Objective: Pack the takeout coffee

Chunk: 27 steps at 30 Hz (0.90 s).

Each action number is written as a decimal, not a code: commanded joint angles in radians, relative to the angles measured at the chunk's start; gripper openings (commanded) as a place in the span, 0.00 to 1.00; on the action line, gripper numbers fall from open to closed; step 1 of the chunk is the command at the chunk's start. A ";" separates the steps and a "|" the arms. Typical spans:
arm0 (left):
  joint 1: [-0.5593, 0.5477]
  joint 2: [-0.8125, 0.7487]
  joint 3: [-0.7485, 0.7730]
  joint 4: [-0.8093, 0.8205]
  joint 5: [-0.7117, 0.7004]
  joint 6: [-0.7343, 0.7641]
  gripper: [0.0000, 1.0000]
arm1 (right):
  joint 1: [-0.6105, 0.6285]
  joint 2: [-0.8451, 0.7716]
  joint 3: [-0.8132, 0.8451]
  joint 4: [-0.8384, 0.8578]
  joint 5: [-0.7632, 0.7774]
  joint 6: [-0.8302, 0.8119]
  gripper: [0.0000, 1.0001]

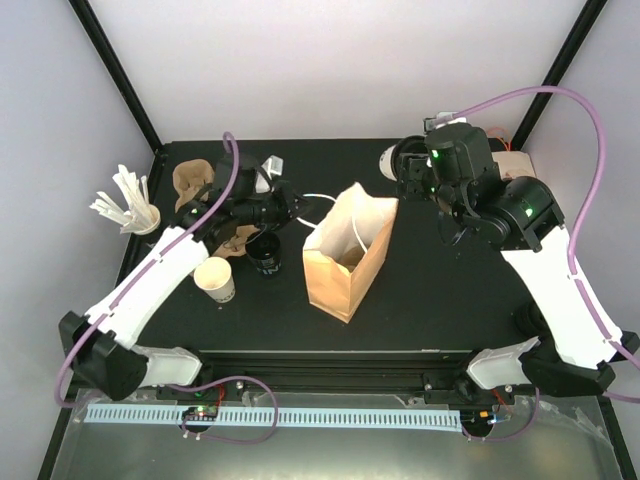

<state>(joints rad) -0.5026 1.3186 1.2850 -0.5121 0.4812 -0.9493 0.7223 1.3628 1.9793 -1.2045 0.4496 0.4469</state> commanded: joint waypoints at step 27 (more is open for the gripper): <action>0.126 0.284 0.502 -0.106 0.307 1.018 0.99 | -0.006 -0.093 -0.068 -0.137 -0.019 0.191 0.47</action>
<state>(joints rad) -0.3744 1.5352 1.7988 -0.7055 0.5785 -0.1417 0.7223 1.3067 1.9102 -1.2884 0.3775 0.5892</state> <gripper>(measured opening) 0.985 0.695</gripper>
